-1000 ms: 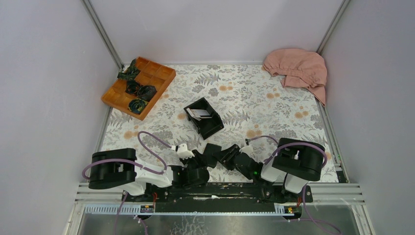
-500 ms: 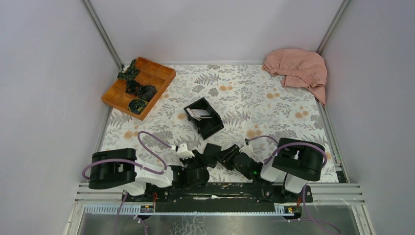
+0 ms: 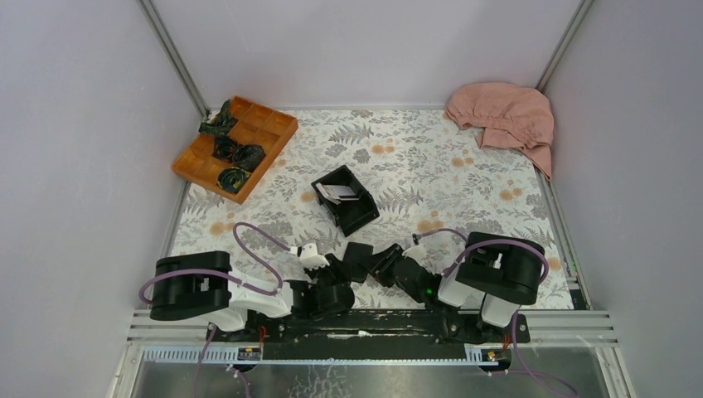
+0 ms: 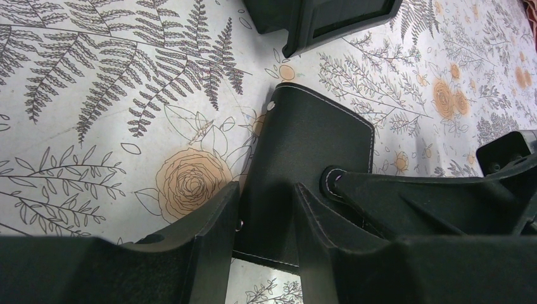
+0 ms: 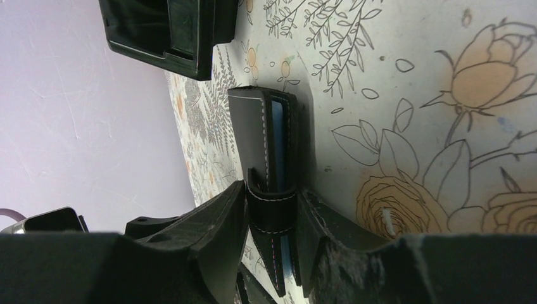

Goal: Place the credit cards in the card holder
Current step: Close the card holder at the center of the board.

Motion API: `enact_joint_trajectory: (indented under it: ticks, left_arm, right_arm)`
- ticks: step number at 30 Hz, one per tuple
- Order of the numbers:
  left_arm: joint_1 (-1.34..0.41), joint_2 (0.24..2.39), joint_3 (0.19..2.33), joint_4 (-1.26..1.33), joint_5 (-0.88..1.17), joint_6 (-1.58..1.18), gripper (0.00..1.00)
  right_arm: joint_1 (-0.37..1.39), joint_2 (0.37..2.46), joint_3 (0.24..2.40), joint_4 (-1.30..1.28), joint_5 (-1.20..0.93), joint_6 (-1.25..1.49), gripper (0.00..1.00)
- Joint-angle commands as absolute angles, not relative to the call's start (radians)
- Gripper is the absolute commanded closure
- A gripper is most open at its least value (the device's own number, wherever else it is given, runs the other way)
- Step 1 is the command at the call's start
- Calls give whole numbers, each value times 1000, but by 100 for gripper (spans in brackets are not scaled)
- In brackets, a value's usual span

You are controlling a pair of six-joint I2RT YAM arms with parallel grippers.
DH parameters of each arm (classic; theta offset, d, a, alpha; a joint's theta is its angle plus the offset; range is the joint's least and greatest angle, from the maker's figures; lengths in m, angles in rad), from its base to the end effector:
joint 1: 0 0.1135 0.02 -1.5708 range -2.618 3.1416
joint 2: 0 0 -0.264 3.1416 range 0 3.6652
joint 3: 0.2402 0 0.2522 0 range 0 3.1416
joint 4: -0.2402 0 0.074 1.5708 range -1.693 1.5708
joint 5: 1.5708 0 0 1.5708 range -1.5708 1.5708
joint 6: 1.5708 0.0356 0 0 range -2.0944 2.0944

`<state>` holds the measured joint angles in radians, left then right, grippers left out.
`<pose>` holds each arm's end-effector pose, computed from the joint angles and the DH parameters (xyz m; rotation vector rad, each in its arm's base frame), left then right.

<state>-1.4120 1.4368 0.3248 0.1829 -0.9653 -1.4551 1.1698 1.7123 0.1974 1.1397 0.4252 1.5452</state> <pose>0.0611 -0.1962 0.1066 -0.4022 2.0475 -0.5294 0.1032 0.2059 0.0946 0.7146 2.0617 1.3380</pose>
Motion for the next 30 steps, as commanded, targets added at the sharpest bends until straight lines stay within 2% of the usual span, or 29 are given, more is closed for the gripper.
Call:
enact_joint_trajectory:
  ticks: [1, 13, 18, 26, 28, 30]
  left_arm:
    - [-1418, 1464, 294, 139, -888, -1441, 56]
    - [-1419, 1467, 289, 147, -887, -1442, 56]
    - [-1418, 1469, 288, 147, -886, -1443, 56]
    - [-1418, 1464, 286, 144, -885, -1445, 56]
    - [-1419, 1463, 288, 142, -887, -1445, 56]
    - [-1418, 1454, 291, 125, -891, -1451, 55]
  right_arm:
    - [1181, 1762, 210, 1000, 382, 1505, 58]
    - [1182, 1750, 184, 1004, 404, 1524, 61]
    - [1181, 1751, 182, 1009, 405, 1526, 67]
    - [1181, 1764, 177, 1022, 401, 1535, 69]
    - [1181, 1761, 184, 1024, 391, 1515, 64]
    - [1182, 1738, 193, 1014, 387, 1481, 52]
